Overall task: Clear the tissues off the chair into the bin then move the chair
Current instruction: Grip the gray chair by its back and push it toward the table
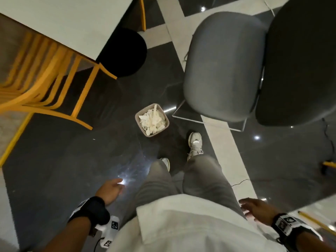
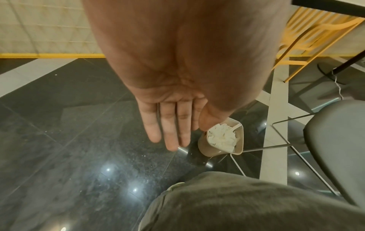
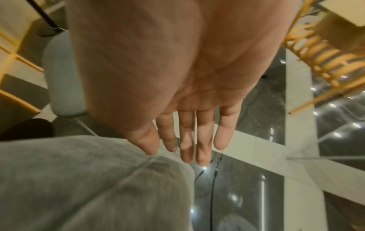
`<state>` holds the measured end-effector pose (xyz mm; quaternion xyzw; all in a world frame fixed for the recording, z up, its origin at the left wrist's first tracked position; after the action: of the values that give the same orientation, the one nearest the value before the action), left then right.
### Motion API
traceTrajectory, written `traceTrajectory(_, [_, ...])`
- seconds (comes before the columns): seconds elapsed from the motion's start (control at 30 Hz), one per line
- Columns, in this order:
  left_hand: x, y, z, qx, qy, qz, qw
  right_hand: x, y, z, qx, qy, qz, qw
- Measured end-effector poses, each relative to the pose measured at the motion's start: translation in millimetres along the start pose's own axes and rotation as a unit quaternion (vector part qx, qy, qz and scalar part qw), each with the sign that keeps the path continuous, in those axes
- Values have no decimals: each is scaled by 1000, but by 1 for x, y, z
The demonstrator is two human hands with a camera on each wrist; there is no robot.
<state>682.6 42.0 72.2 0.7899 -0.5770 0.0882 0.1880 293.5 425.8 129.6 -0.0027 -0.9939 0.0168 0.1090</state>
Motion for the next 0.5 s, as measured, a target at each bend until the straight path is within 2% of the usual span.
traceTrajectory(0.17, [20,-8,-8,-1,4,36,999,-75,25,-32,-5,-2,24,1000])
traceTrajectory(0.37, [9,23,-13,-31,-25,104,994,-100,67,-52,-11,79,202,976])
traceTrajectory(0.5, [-16,64,-18,-61,-24,120,991,-117,107,-58,-2,80,259,963])
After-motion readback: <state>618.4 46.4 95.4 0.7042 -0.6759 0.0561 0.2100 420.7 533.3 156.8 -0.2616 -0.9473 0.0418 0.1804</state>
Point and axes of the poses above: each hand's wrist, its own z-axis towards the middle knuckle, its own x-axis out of the back of the hand, y = z × x, the point moved 2 cm from there along z, towards the middle knuckle, and after that the axes turned 4 degrees about z, right-handed, at the moved point
